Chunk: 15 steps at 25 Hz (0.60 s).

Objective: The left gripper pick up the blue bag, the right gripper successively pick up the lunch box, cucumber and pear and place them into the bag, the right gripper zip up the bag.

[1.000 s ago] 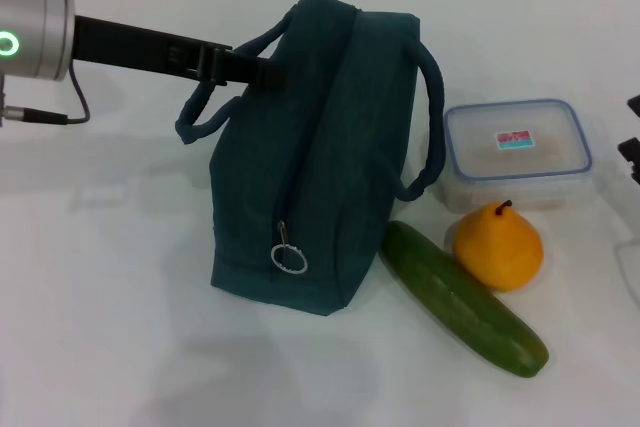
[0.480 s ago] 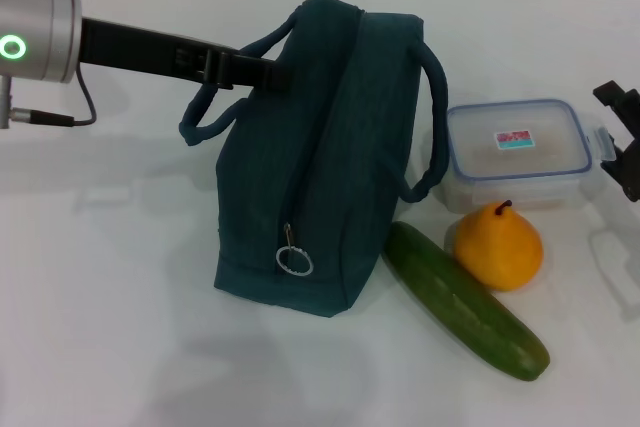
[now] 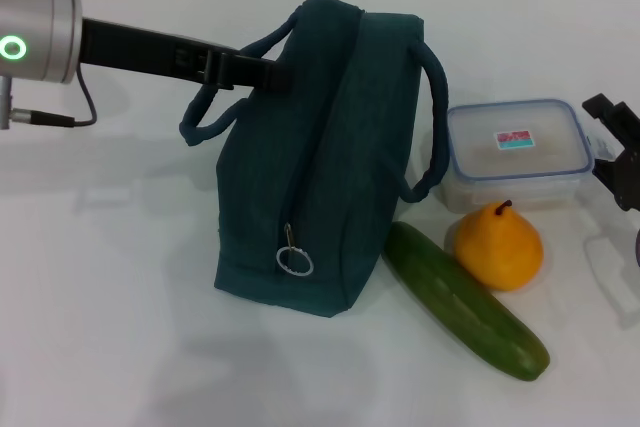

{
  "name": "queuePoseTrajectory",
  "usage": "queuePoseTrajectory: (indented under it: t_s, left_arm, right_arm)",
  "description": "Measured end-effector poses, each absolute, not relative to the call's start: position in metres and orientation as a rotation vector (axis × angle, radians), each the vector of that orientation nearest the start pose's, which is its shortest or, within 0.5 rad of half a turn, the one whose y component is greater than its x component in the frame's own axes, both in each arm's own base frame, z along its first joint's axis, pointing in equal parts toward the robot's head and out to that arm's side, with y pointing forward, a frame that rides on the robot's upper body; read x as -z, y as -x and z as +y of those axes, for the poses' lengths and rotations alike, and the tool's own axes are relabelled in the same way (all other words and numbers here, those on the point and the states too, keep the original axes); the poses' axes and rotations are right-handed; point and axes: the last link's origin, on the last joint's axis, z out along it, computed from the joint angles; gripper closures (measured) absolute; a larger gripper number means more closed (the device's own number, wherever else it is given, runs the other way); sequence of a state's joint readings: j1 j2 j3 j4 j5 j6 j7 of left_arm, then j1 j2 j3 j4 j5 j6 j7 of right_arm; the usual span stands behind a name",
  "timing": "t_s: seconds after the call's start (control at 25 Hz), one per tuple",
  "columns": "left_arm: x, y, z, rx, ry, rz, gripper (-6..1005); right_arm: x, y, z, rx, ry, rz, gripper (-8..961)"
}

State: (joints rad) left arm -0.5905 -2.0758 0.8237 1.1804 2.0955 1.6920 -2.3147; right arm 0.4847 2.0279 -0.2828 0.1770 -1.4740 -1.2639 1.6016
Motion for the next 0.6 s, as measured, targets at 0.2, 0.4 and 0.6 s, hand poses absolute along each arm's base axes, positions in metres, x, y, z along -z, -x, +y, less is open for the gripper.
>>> queuePoseTrajectory:
  t_s: [0.2,0.4,0.6]
  left_arm:
    - [-0.0594,0.1865,0.3562,0.5,2.68,-1.204,852]
    - [-0.0595,0.1875,0.3554,0.499,2.679,-1.206,852]
    - [-0.0591,0.188,0.3549,0.498,2.681,-1.204,851]
  right_arm:
    - [0.0462,-0.3209,0.3041,-1.507,1.362,1.865,270]
    - [0.0461,-0.3219,0.3012,-1.51,1.363,1.866,494]
    - [0.0469,-0.3219,0.2993,-1.498,1.391,1.865,702]
